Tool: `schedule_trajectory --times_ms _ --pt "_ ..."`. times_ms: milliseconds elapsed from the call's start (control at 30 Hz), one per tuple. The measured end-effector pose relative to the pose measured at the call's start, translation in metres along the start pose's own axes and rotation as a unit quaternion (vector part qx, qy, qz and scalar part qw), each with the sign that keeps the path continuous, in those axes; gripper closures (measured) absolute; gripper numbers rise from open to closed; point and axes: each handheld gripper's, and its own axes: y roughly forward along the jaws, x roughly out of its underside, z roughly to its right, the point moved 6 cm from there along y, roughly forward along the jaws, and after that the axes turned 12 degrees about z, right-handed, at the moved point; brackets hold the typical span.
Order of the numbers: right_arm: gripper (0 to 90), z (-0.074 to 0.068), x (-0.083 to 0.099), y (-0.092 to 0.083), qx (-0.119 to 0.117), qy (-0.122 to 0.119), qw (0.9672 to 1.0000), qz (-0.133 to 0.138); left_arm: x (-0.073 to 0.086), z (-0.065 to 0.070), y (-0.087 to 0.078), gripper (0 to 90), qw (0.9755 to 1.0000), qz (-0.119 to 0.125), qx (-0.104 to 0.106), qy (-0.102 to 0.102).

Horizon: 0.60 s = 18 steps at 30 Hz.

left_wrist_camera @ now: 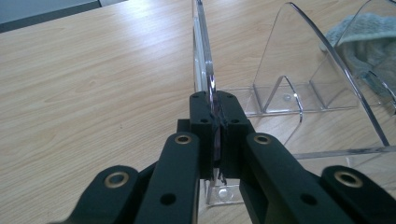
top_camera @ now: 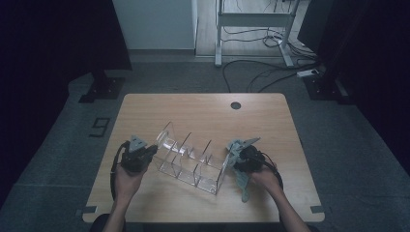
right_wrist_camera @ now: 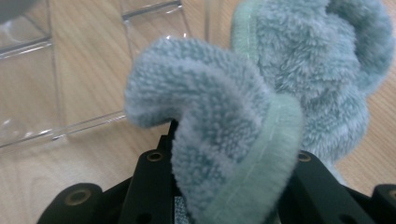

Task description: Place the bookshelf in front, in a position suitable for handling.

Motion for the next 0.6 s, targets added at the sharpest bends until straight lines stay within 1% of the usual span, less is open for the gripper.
schedule_trajectory --times_ms 67,233,467,600 --pt "66.3 -0.003 0.0 -0.002 -0.005 -0.002 1.0 0.0 0.0 0.001 0.001 87.2 1.0 -0.001 -0.007 0.002" --pt "66.2 -0.012 0.003 -0.008 -0.014 -0.006 0.9999 0.0 0.0 0.001 0.001 87.4 1.0 0.0 -0.008 -0.001" --pt "66.1 -0.027 0.007 -0.014 -0.032 -0.003 0.9995 0.0 0.0 0.001 0.001 87.4 1.0 0.001 -0.009 -0.002" --pt "66.1 -0.036 0.009 -0.015 -0.042 -0.008 0.9991 -0.002 0.0 0.001 0.001 87.4 1.0 0.002 -0.009 -0.003"
